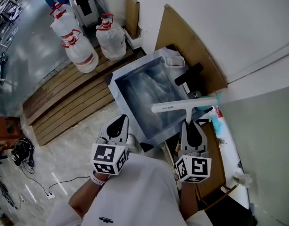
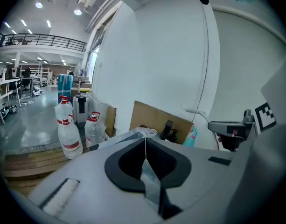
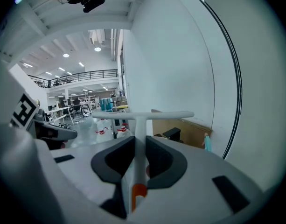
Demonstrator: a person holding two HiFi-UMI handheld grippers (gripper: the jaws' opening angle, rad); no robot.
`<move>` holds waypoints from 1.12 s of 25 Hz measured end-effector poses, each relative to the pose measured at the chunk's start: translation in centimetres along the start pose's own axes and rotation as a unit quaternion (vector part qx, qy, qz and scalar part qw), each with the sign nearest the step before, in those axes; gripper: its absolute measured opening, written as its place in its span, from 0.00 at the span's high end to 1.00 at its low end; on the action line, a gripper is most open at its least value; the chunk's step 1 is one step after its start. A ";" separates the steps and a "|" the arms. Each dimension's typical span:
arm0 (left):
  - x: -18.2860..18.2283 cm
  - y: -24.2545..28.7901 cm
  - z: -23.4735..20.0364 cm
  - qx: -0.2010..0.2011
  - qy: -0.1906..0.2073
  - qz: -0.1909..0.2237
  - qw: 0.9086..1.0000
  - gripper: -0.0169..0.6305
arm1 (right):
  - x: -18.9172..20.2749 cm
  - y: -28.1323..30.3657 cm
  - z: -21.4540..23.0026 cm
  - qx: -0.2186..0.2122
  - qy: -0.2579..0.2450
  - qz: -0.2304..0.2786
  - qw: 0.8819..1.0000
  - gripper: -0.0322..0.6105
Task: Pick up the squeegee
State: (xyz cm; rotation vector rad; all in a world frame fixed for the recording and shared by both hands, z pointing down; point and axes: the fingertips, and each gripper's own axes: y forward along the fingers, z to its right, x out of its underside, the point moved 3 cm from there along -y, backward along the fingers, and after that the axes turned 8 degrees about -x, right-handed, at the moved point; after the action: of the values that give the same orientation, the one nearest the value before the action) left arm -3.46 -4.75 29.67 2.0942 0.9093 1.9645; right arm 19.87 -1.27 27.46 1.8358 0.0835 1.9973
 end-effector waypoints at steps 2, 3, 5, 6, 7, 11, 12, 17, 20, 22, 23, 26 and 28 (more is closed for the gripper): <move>0.0 -0.1 0.1 0.002 0.002 0.001 1.000 0.96 | 0.1 -0.2 0.0 0.000 -0.007 0.000 1.000 0.85; 0.0 -0.2 0.2 0.003 0.002 0.001 1.000 0.96 | 0.2 -0.3 -0.1 -0.001 -0.010 -0.001 1.000 0.85; 0.0 -0.3 0.2 0.002 0.002 0.002 1.000 0.96 | 0.4 -0.4 -0.2 -0.002 -0.015 -0.006 1.000 0.85; -0.1 -0.3 0.2 0.002 0.002 0.003 1.000 0.96 | 0.6 -0.4 -0.2 -0.003 -0.017 -0.009 1.000 0.85; -0.1 -0.4 0.2 0.002 0.001 0.004 1.000 0.96 | 0.7 -0.4 -0.2 -0.003 -0.019 -0.012 1.000 0.85; 0.0 -0.6 0.4 -0.001 -0.005 0.005 1.000 0.96 | 1.0 -0.5 -0.3 -0.004 -0.021 -0.016 1.000 0.85; 0.1 -0.7 0.4 -0.002 -0.005 0.005 1.000 0.96 | 1.0 -0.5 -0.3 -0.005 -0.019 -0.014 1.000 0.85; 0.2 -1.0 0.3 -0.007 -0.008 0.006 1.000 0.96 | 1.0 -0.5 -0.4 -0.009 -0.008 -0.016 1.000 0.85; 0.2 -1.2 0.3 -0.010 -0.009 0.007 1.000 0.96 | 1.1 -0.6 -0.4 -0.009 0.005 -0.017 1.000 0.85; 0.3 -1.3 0.2 -0.011 -0.009 0.007 1.000 0.96 | 1.2 -0.5 -0.5 -0.010 0.008 -0.015 1.000 0.85; 0.3 -1.4 0.2 -0.011 -0.010 0.007 1.000 0.96 | 1.2 -0.5 -0.7 -0.011 0.007 -0.015 1.000 0.85; 0.6 -1.6 0.0 -0.013 -0.009 0.005 1.000 0.96 | 1.2 -0.5 -0.9 -0.013 0.002 -0.015 1.000 0.85; 0.8 -1.5 -0.1 -0.014 -0.009 0.002 1.000 0.96 | 1.2 -0.5 -1.0 -0.013 0.001 -0.015 1.000 0.85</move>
State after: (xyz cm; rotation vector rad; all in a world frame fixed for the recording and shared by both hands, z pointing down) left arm -4.04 -3.14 29.63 2.0965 0.8705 1.9445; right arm 19.05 -0.18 28.26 1.8064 0.0830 1.9702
